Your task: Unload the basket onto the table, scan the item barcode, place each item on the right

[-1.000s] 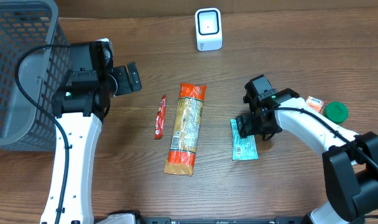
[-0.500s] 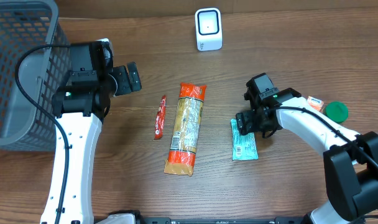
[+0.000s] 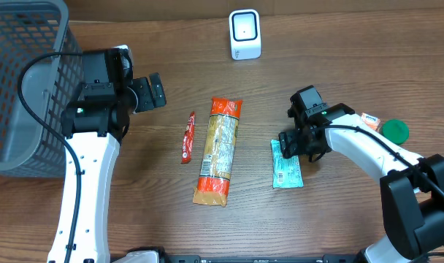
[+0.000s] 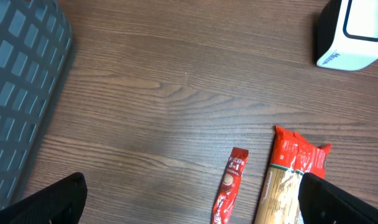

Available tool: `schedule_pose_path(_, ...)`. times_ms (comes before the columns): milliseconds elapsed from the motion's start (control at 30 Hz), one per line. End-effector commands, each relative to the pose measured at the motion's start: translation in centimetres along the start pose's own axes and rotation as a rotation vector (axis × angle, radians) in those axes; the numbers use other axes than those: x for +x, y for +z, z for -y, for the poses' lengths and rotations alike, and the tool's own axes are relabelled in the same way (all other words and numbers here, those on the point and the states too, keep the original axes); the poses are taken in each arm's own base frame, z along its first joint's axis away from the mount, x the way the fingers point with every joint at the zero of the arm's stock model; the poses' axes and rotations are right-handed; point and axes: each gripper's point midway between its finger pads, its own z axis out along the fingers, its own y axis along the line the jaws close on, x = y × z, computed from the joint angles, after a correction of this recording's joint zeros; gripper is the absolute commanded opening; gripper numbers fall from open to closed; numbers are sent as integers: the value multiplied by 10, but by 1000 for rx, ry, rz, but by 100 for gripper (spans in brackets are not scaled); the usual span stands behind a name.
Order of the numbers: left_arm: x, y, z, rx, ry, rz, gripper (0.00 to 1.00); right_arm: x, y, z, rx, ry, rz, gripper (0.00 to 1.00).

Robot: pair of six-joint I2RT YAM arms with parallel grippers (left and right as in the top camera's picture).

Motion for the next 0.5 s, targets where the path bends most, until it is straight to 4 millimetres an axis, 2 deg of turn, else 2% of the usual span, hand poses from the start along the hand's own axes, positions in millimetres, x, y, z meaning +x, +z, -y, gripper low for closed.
schedule_pose_path(0, -2, 1, -2, -12, 13, 3, 100, 12, 9, 5, 7, 7, -29, 80)
schedule_pose_path(133, -2, 1, -2, -12, 13, 3, 100, 13, 12, 5, 7, 7, -29, 77)
schedule_pose_path(233, -2, 1, -2, -12, 13, 3, 100, 11, 12, 5, 5, 10, -20, 58)
schedule_pose_path(267, -2, 1, -2, -12, 13, 3, 100, 11, 12, 5, 4, 10, -18, 54)
schedule_pose_path(467, -2, 1, -2, -12, 13, 3, 100, 8, 11, 4, 1, 8, -8, 45)
